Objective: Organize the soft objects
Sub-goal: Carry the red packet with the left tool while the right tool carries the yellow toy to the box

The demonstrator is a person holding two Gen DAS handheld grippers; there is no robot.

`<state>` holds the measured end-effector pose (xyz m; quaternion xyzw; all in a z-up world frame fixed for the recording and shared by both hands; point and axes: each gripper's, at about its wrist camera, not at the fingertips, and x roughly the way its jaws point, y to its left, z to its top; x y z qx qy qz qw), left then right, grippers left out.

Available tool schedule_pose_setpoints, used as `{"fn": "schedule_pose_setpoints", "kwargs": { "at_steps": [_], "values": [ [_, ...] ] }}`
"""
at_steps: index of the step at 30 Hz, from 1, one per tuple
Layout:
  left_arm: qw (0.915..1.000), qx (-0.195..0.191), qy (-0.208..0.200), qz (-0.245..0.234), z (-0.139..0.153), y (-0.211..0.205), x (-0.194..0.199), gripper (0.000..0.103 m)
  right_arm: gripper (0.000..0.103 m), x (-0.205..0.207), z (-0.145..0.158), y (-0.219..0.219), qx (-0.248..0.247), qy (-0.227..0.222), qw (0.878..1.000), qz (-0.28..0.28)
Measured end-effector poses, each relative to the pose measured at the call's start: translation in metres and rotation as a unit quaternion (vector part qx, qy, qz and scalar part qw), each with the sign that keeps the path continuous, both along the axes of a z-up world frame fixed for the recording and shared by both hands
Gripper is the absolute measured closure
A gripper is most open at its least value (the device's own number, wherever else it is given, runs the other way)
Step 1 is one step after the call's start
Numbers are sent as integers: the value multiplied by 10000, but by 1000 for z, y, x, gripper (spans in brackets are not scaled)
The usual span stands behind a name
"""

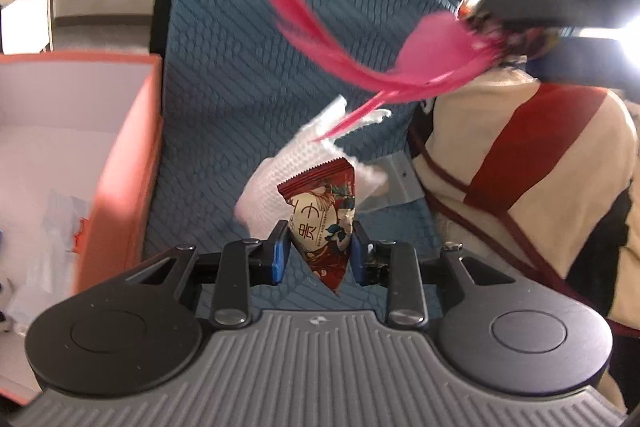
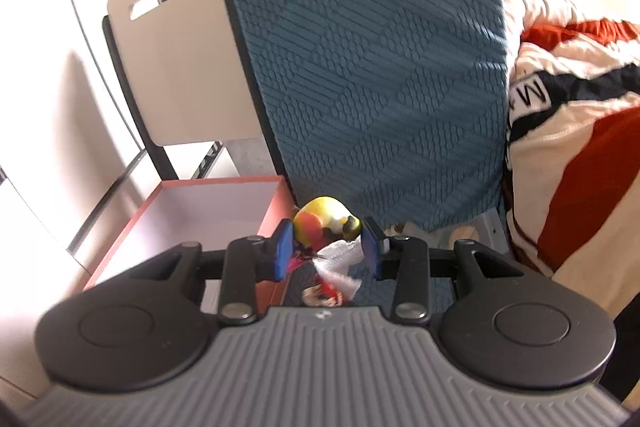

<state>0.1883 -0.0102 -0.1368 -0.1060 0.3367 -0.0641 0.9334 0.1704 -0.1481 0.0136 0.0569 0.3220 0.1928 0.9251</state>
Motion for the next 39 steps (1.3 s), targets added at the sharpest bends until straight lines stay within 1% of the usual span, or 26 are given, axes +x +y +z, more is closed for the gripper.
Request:
{"fn": "schedule_pose_setpoints", "kwargs": {
  "at_steps": [3,6,10,14,17,20,27,31,34,36,39],
  "values": [
    [9999,37,125,30,-16,-10,13,68,63,1,-5,-12,119,90,9999,-73],
    [9994,180,307,22,-32,-17,24,68,63,3,-8,-26,169,120,9997,-160],
    [9987,242,440,-47,-45,-20,26,68,63,9,-14,-40,208,160,9993,-267],
    [9972,326,664,-93,-60,-20,27,68,63,14,-18,-45,274,176,9989,-333],
    [9969,289,724,-98,-62,-18,24,68,63,16,-17,-44,255,145,9991,-305],
    [9966,237,768,-177,-55,-14,20,67,63,17,-18,-41,167,119,9993,-301],
    [9975,55,595,-388,-13,-6,8,67,63,18,-16,-39,68,53,9991,-418],
    [9950,-201,618,-754,10,-2,2,67,63,19,-19,-44,96,125,9988,-460],
    [9954,-158,515,-791,21,1,-5,67,63,19,-23,-46,355,329,9983,-331],
    [9957,-85,505,-768,22,2,-6,67,63,16,-24,-45,492,423,9976,-232],
    [9961,-33,440,-762,20,3,-9,67,63,15,-32,-38,435,558,9974,-130]
  ]
}}
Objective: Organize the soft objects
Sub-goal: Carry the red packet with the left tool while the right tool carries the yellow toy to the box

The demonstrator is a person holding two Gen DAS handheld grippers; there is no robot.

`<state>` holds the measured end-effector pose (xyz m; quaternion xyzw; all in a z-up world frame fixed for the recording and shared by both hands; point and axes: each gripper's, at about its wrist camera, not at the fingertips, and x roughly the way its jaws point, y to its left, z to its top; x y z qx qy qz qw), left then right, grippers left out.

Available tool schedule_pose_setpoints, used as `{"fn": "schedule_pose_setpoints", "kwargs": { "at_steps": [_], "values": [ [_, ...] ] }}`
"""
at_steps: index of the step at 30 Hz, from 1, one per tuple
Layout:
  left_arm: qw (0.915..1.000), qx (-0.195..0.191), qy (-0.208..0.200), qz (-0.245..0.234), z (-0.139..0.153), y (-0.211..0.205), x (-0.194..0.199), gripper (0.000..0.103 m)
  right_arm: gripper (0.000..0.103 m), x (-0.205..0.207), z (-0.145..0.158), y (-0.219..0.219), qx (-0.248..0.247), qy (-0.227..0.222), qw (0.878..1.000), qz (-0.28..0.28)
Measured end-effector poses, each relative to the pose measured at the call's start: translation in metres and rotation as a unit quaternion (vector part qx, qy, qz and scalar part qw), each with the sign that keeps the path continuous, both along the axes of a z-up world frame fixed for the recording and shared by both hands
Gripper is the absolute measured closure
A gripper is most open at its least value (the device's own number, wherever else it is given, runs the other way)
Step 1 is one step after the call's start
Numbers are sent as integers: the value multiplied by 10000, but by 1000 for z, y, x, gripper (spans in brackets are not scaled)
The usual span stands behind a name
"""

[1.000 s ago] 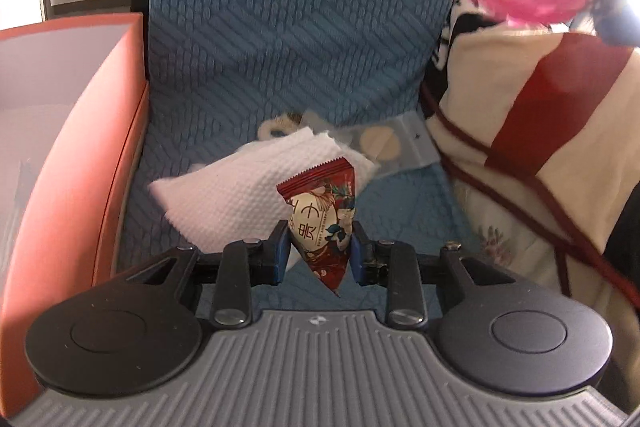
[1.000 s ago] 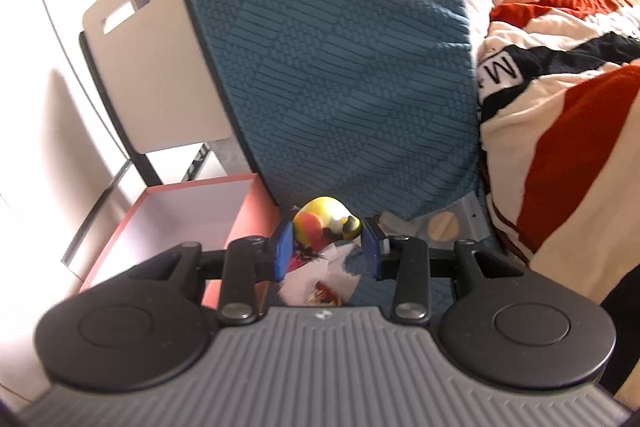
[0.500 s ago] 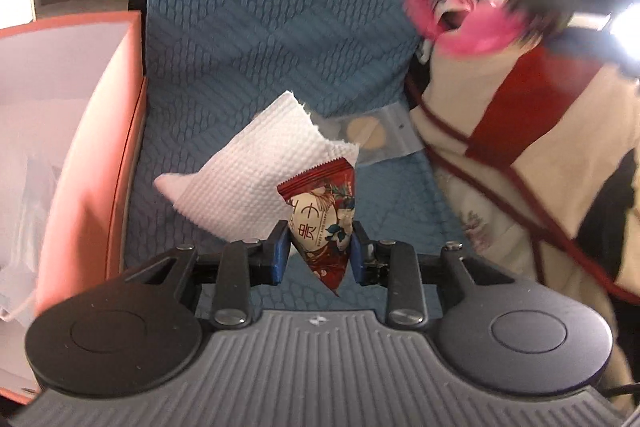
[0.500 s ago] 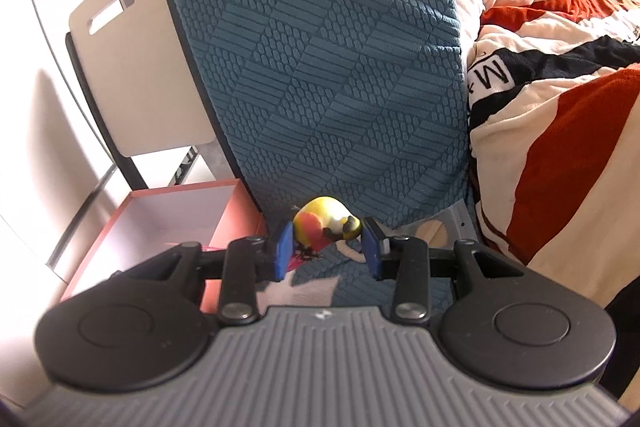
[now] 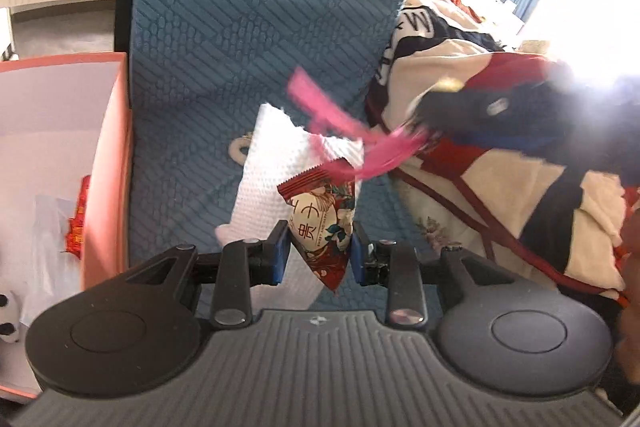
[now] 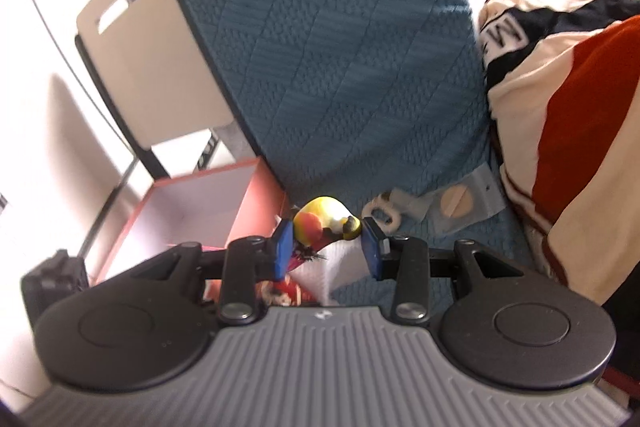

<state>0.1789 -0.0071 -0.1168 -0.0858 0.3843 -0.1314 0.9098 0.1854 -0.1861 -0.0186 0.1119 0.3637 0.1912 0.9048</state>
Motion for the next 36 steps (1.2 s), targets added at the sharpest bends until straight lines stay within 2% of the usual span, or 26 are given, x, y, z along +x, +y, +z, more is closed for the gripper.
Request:
{"fn": "schedule_pose_setpoints", "kwargs": {
  "at_steps": [2,5,11,20,25,31,36],
  "values": [
    [9999,-94,-35,-61,0,0,-2,67,63,4,-10,2,-19,121,9999,-58],
    [9999,-67,-96,-96,-2,-4,-5,67,63,15,-31,-3,250,446,9984,-237],
    [9994,-128,-181,-251,-3,-5,-10,67,63,35,-69,-14,486,944,9927,-569],
    [9960,-546,-321,-637,2,0,-10,67,63,57,-83,-12,566,1134,9908,-468],
    [9981,-315,-306,-439,8,3,-6,67,63,58,-75,-17,436,969,9932,-475],
    [9993,-259,-235,-103,18,13,0,67,63,47,-50,-15,100,575,9974,-415],
    [9993,-181,-313,24,38,21,-1,67,63,41,-24,-9,13,355,9987,-365]
  ]
}}
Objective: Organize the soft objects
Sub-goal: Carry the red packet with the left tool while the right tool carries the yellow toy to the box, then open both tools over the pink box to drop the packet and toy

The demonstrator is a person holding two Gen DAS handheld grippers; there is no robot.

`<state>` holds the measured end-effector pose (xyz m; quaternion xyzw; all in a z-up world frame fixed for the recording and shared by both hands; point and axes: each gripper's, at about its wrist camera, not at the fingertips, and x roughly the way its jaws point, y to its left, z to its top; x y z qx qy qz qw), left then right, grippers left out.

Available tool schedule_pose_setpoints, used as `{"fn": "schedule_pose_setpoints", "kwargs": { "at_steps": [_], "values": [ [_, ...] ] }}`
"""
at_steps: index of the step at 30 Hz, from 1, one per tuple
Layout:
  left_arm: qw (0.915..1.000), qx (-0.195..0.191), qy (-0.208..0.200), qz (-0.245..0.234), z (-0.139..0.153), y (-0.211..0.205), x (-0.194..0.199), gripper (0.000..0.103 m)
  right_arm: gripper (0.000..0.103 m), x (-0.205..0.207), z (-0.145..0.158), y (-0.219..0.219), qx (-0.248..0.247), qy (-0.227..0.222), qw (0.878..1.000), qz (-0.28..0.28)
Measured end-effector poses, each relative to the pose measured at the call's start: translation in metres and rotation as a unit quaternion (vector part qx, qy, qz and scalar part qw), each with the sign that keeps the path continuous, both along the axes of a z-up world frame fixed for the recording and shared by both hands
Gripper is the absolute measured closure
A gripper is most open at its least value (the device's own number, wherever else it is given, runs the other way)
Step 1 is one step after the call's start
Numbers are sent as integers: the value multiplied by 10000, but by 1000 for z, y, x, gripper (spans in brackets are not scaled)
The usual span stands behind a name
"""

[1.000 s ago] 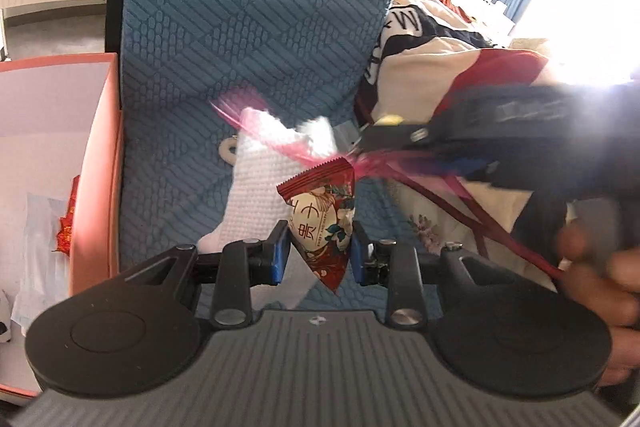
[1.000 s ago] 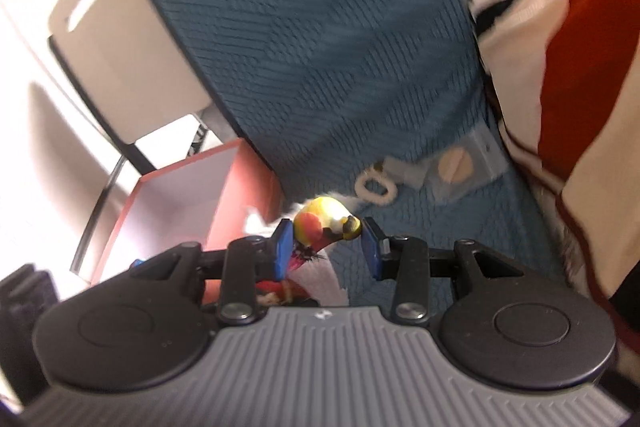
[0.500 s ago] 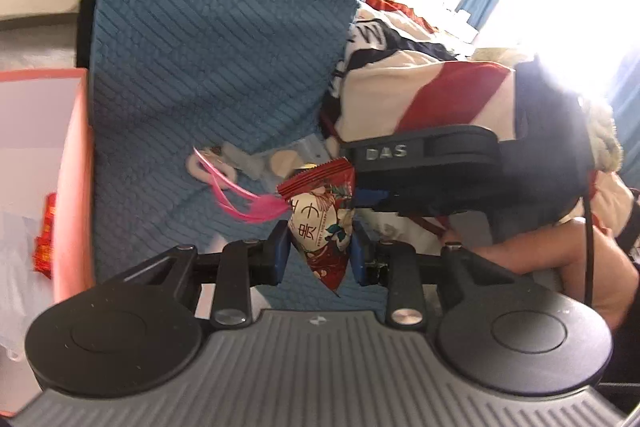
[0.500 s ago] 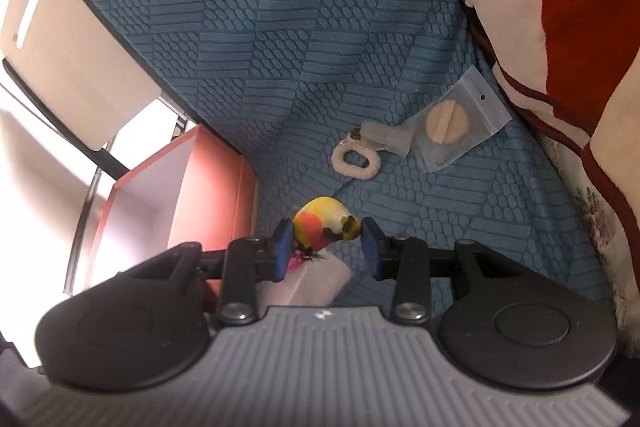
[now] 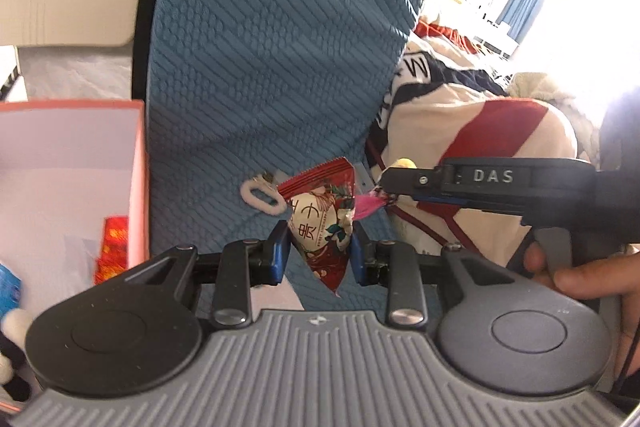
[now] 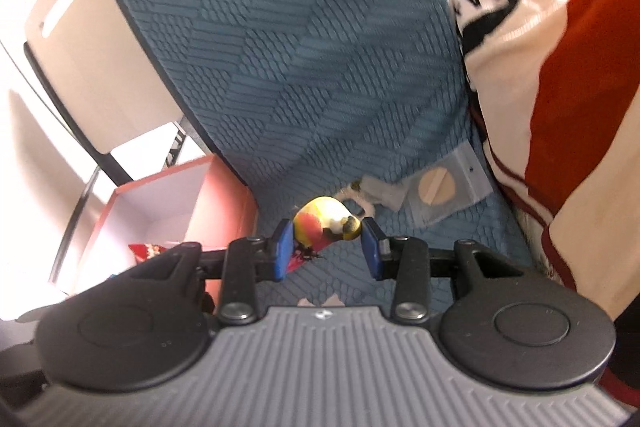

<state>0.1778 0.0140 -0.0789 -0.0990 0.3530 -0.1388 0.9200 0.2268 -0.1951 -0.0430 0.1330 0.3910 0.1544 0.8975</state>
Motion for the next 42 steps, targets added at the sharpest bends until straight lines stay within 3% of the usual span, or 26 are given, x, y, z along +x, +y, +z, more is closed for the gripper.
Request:
{"fn": "schedule_pose_setpoints", "kwargs": {
  "at_steps": [11,17,22,29,36,42],
  "values": [
    [9990,97,-189,387,52,40,-9,67,63,-9,54,47,-78,-430,9986,312],
    [9967,106,-299,743,83,82,-16,67,63,-18,83,90,-155,-720,9953,631],
    [9935,138,-309,1085,96,125,-21,67,63,-22,90,135,-206,-793,9912,1040],
    [9883,189,5,1511,76,189,-26,67,63,-19,58,201,-296,-355,9863,1581],
    [9818,156,613,1793,35,240,-26,67,63,-7,4,252,-561,460,9782,1944],
    [9749,101,1117,1925,-2,265,-29,67,62,-9,-35,279,-737,853,9713,2092]
  ]
}}
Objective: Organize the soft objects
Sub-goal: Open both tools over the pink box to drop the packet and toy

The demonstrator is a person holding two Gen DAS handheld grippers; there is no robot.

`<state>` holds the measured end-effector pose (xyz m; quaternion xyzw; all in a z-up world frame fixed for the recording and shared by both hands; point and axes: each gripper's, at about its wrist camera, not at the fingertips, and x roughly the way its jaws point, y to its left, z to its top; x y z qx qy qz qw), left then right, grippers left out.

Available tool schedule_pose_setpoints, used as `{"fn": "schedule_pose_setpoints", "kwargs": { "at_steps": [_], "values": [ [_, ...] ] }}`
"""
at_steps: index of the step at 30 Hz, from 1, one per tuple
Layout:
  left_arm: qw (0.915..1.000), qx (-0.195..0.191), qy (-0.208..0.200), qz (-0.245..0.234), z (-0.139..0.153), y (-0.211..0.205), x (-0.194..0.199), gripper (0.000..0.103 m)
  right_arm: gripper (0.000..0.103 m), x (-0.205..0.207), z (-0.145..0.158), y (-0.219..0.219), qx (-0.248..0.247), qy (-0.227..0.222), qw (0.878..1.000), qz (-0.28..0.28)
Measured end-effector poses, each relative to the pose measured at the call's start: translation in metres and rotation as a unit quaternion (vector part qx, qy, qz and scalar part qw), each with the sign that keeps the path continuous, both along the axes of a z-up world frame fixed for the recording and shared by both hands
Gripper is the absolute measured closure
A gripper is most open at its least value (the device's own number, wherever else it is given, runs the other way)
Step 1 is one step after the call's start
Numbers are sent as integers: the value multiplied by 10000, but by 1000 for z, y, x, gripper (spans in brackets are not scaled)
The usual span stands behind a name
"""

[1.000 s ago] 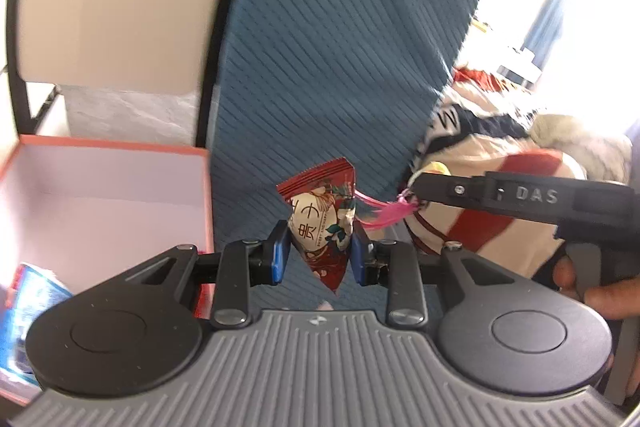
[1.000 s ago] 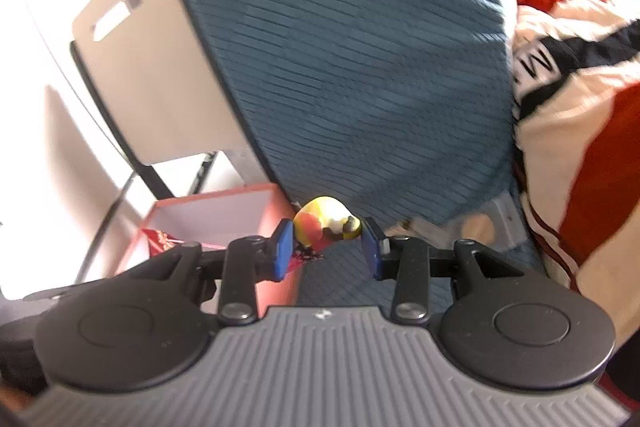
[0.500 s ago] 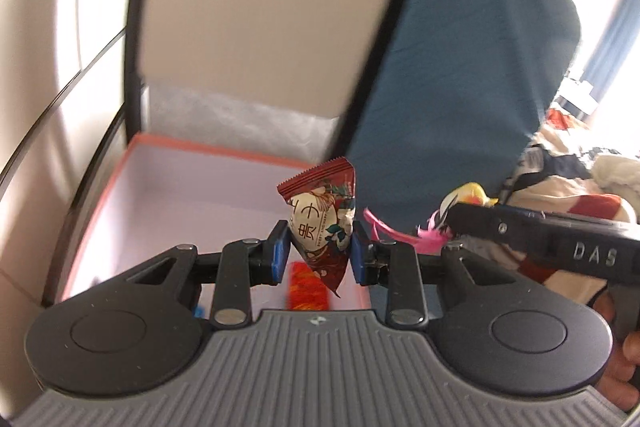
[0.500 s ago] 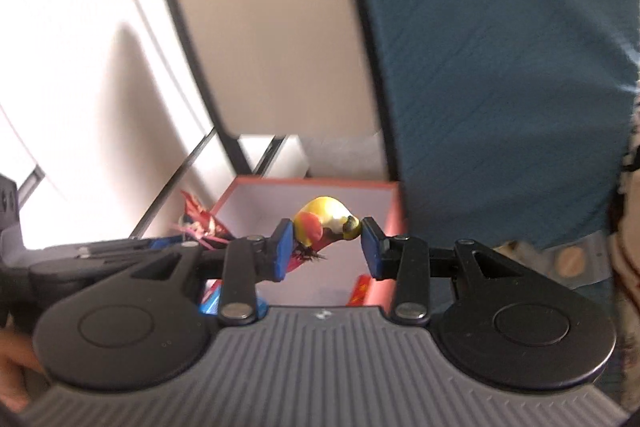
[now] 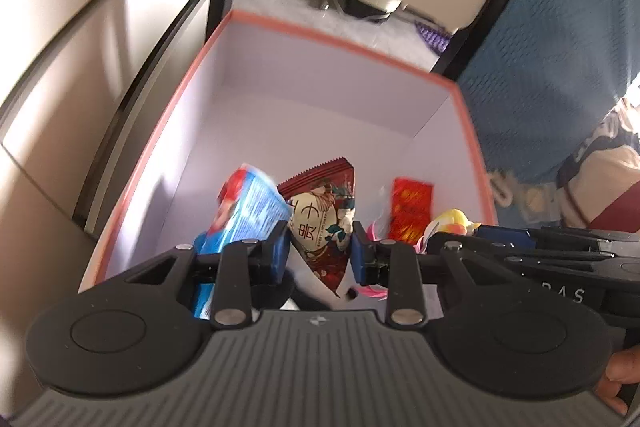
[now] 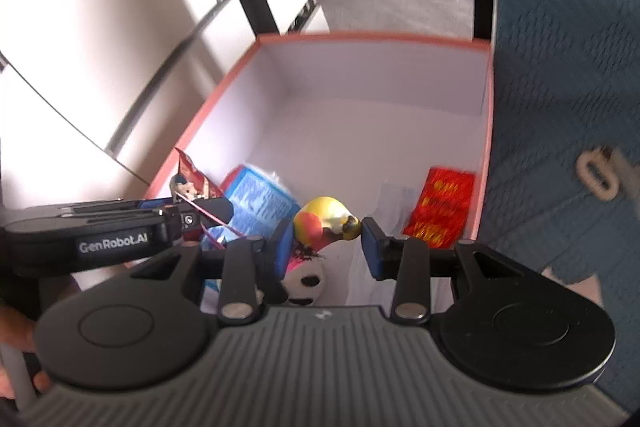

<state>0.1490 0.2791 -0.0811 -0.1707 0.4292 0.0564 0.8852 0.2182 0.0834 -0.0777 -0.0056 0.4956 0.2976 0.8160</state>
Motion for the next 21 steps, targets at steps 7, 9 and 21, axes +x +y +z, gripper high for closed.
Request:
{"fn": "schedule_pose_setpoints", "kwargs": {
  "at_steps": [7,9,21],
  "values": [
    [9997,-79,248,35,-19,5,-3,33,54,-4,-6,7,-62,34,10000,65],
    [9997,-45,211,68,-17,6,-6,33,46,-9,0,6,-87,-130,9998,78],
    [9973,217,-696,91,38,-23,-29,33,46,-37,64,-46,450,-1206,9912,-311]
  ]
}}
